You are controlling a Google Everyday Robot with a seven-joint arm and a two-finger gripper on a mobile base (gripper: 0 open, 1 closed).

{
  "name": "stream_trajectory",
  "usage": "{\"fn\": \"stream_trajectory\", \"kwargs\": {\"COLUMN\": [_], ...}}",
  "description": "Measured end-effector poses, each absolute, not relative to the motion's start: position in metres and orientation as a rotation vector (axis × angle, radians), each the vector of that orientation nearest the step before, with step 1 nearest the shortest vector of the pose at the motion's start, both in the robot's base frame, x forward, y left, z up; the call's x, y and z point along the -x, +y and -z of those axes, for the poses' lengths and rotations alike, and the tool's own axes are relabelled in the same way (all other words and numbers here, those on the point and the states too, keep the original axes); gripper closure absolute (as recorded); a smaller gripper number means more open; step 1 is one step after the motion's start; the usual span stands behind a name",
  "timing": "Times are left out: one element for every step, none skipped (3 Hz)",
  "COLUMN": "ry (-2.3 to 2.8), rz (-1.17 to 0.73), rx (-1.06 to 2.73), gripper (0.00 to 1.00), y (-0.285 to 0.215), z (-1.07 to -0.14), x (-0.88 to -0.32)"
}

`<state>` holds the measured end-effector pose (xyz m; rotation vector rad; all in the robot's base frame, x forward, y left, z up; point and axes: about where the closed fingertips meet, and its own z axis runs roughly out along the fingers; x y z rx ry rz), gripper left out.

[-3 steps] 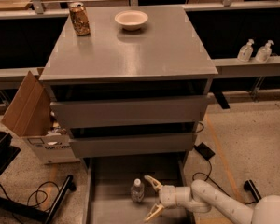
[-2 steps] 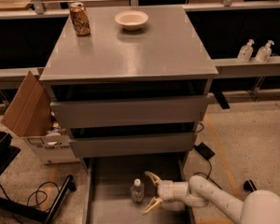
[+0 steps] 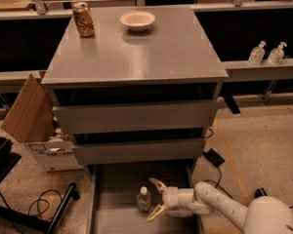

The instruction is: Pick blue plastic bottle from bottom drawer and place on counter

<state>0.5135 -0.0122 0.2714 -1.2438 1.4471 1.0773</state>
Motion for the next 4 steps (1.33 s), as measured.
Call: {"fn": "stream_trajectory", "kwargs": {"ry": [1.466, 1.473, 1.455, 1.430], "rz": [-1.089, -1.095, -1.115, -1.140], "rx": [1.200, 1.179, 1.202, 1.225], "gripper": [0.00, 0.00, 0.00, 0.18], "y": [0.002, 0.007, 0.014, 0.022], "z": [-0.256, -0.244, -0.227, -0.214], "x": [-0.538, -0.553, -0.557, -0.549]}}
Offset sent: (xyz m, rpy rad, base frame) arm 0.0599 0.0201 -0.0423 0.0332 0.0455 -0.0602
